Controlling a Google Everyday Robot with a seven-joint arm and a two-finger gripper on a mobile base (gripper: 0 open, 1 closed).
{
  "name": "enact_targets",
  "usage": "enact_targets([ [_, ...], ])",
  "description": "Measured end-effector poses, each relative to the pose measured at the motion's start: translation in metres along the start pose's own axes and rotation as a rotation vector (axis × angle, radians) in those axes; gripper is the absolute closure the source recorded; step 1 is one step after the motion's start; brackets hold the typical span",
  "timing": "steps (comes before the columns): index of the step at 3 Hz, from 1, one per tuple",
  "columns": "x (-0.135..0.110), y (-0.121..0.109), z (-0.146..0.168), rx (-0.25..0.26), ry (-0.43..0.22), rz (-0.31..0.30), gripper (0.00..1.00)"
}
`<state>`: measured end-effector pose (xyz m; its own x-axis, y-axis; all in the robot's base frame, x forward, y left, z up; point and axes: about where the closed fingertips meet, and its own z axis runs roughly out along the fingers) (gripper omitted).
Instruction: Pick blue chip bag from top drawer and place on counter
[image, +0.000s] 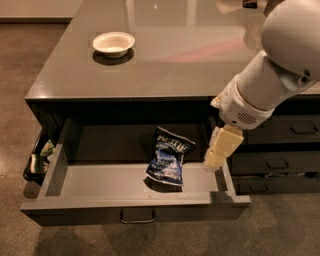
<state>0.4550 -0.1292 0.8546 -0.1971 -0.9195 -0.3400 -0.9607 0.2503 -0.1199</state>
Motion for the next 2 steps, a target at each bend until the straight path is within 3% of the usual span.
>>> enact_targets([
  [2, -0.026, -0.017, 0.023, 0.044, -0.166, 0.296, 0.0],
])
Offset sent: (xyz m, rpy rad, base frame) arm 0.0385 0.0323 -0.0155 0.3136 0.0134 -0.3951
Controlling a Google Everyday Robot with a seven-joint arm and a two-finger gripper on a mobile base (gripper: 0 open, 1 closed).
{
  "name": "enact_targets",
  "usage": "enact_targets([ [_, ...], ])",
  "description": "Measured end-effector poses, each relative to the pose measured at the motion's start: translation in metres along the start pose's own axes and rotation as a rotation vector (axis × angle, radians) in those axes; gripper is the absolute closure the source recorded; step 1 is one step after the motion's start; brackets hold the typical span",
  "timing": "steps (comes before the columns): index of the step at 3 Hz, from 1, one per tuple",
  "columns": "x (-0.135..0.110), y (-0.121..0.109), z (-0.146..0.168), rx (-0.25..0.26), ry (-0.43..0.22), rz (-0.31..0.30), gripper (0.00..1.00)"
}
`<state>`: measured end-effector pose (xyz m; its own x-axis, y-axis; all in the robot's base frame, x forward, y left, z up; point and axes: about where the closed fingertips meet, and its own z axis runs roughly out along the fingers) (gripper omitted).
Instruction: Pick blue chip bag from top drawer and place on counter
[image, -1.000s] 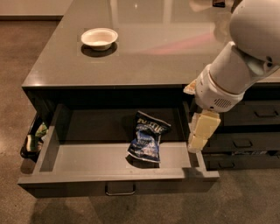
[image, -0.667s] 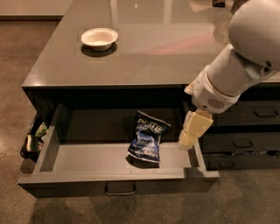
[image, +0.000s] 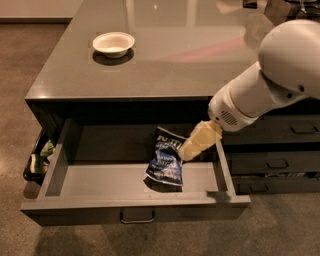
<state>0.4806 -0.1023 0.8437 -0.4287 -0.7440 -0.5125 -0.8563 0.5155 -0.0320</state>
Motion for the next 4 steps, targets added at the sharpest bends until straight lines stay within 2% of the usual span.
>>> enact_targets([
  [1, -0.007, -0.003, 0.011, 0.026, -0.014, 0.149, 0.0],
  [2, -0.007, -0.003, 0.011, 0.026, -0.014, 0.149, 0.0],
  [3, -0.005, -0.006, 0.016, 0.039, -0.007, 0.227, 0.0],
  [4, -0.012, -0.012, 0.032, 0.106, 0.018, 0.307, 0.0],
])
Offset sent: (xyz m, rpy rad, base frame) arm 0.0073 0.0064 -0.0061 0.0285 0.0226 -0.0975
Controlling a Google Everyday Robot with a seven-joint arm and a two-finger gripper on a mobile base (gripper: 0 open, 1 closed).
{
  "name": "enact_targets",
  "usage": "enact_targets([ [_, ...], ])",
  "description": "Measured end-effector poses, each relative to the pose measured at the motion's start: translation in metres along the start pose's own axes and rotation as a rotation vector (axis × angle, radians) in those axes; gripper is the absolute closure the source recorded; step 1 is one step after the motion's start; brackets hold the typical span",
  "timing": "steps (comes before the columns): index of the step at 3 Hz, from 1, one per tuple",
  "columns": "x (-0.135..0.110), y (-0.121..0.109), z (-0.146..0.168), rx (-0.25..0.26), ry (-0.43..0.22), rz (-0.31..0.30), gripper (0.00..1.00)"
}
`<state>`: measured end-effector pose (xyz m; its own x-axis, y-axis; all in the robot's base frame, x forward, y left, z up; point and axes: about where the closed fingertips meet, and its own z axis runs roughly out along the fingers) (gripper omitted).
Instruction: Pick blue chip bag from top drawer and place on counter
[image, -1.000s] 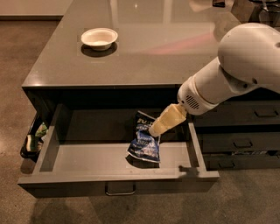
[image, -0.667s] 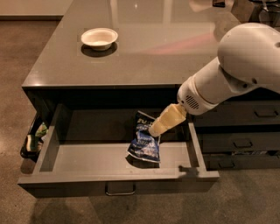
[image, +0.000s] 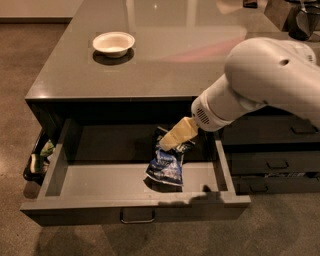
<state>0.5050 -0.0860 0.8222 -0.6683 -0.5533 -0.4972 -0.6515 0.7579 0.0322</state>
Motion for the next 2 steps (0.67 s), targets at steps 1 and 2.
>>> enact_targets([
  [1, -0.011, 0.006, 0.02, 0.066, 0.016, 0.04, 0.0],
  [2, -0.013, 0.013, 0.041, 0.099, 0.018, 0.128, 0.0],
])
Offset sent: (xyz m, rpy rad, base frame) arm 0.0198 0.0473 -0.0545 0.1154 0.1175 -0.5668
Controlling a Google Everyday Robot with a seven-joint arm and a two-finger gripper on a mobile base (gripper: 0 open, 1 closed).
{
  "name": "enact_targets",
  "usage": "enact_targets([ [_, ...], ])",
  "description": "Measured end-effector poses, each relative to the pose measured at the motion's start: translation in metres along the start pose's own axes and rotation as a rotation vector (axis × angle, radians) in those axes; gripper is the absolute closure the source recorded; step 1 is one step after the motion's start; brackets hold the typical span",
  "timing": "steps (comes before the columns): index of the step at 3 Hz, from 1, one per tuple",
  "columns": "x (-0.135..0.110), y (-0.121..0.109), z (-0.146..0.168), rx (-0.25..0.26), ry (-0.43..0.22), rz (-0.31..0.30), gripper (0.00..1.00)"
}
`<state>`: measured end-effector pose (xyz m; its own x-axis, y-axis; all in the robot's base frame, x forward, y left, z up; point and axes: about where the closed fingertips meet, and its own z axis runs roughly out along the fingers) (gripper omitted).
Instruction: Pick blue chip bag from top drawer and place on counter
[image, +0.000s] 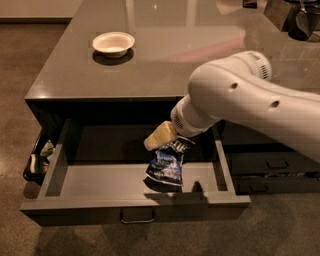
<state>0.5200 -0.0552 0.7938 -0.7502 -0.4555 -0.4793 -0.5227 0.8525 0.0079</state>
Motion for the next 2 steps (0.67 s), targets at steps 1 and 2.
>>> enact_targets([
  [1, 0.0083, 0.0065, 0.0193, 0.024, -0.014, 0.159, 0.0],
  [2, 0.0074, 0.0068, 0.0179, 0.023, -0.015, 0.204, 0.0],
])
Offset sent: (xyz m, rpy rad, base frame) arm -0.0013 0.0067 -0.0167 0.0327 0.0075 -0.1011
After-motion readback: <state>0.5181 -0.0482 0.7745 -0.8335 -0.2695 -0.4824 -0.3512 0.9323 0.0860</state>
